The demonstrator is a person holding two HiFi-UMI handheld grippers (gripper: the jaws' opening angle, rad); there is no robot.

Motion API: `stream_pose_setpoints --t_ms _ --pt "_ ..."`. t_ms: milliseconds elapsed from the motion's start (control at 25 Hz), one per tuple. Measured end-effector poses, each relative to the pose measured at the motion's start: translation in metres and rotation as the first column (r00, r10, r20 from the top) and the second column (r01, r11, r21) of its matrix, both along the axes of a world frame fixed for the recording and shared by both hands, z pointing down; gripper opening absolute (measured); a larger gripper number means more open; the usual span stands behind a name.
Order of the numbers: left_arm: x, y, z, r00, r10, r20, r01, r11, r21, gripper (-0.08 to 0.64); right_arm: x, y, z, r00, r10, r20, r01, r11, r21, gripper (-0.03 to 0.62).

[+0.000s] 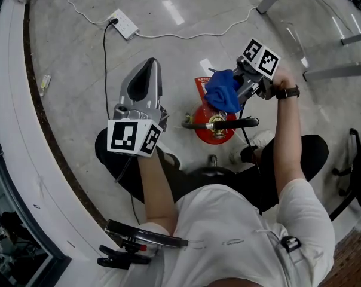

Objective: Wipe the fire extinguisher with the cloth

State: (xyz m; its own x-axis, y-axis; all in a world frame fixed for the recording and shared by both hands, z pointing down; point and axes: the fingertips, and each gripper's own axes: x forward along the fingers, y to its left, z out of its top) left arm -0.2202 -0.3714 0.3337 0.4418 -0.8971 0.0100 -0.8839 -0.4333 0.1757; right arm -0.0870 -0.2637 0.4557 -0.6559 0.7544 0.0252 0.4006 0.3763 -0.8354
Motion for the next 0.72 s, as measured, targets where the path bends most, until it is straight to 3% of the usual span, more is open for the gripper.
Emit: stream_pose_setpoints --t_ms 160,200,280,360,400,480,600,720 --pt "0.003 -0.002 0.006 1.0 0.005 0.001 -0.005 1.0 -0.012 -0.002 -0.01 -0.026 0.025 0.997 0.069 0.033 -0.065 0.992 -0.113 0.098" --pt "0.002 -0.004 0.007 1.0 0.004 0.0 -0.004 1.0 -0.013 -0.001 -0.014 -0.033 0.044 0.997 0.082 -0.008 -0.083 0.989 -0.119 0.098" --pt "-0.001 -0.007 0.009 1.0 0.0 0.001 0.0 1.0 -0.016 -0.002 -0.02 -0.039 0.113 0.978 0.069 -0.195 -0.09 0.991 -0.102 0.098" --pt "-0.004 -0.009 0.012 1.0 -0.005 0.005 0.005 1.0 -0.023 -0.002 -0.024 -0.029 0.19 0.917 0.015 -0.398 -0.087 0.983 -0.163 0.103" --pt "-0.006 -0.01 0.015 1.0 -0.008 0.008 0.009 1.0 -0.03 -0.001 -0.03 -0.025 0.223 0.891 0.005 -0.454 -0.106 0.974 -0.198 0.103" --pt "-0.01 -0.012 0.02 1.0 -0.017 0.013 0.017 0.999 -0.045 -0.002 -0.041 -0.022 0.282 0.846 0.037 -0.533 -0.158 0.97 -0.183 0.103" --pt "-0.016 -0.014 0.028 0.999 -0.033 0.021 0.035 0.997 -0.064 -0.001 -0.046 -0.025 0.368 0.741 0.127 -0.66 -0.192 0.981 -0.026 0.106" --pt "-0.022 -0.016 0.033 0.999 -0.042 0.03 0.044 0.996 -0.072 -0.001 -0.039 -0.03 0.43 0.622 0.256 -0.74 -0.18 0.966 0.183 0.106"
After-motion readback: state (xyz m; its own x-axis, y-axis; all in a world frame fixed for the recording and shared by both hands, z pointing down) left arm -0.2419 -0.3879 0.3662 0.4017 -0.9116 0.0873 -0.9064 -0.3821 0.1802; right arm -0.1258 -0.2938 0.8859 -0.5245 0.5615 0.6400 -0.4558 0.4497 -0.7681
